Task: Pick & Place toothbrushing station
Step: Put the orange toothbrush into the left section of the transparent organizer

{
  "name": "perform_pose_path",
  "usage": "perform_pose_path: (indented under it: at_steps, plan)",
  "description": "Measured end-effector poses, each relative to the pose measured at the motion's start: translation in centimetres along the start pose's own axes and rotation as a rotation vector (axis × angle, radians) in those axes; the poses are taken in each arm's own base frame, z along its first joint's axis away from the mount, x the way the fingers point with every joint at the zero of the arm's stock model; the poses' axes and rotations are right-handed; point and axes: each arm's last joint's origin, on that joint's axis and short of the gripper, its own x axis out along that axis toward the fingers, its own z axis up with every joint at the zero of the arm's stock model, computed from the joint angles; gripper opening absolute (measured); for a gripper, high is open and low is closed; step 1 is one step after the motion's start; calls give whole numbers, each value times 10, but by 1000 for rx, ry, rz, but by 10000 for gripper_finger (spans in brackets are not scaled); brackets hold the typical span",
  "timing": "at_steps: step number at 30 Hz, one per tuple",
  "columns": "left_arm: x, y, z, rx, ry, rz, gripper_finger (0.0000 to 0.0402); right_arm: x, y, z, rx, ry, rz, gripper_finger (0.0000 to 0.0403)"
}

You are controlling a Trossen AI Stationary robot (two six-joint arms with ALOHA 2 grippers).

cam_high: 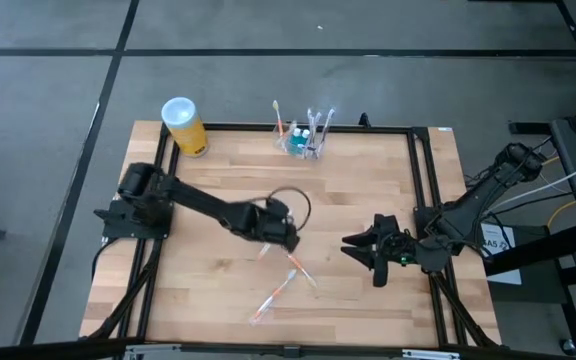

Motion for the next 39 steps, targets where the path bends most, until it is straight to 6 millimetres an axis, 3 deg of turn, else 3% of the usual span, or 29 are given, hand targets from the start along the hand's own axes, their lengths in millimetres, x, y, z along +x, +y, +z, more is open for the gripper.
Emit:
perform_pose_path:
  at_steps: [8, 11, 15, 21, 25, 32, 39]
  plan:
    - [-67, 33, 61, -184, -591, 152, 17, 0, 0, 0, -39, -11, -8, 149]
    - [-78, 48, 74, -302, -817, 197, 17, -1, 0, 0, -50, -16, -10, 148]
    - [-59, 73, 80, -376, -903, 161, 17, -2, 1, 1, -54, -18, -9, 148]
    - [-22, 120, 101, -253, -1031, -210, 17, -8, 2, 5, -66, -23, 10, 148]
    - [-9, 154, 123, -201, -1012, -183, 17, -15, 3, 8, -60, -35, 15, 148]
    - [3, 184, 167, 3, -1023, -195, 17, -21, 3, 12, -46, -90, -29, 148]
    - [32, 218, 196, 100, -966, -236, 17, -22, 1, 14, 18, -145, -80, 148]
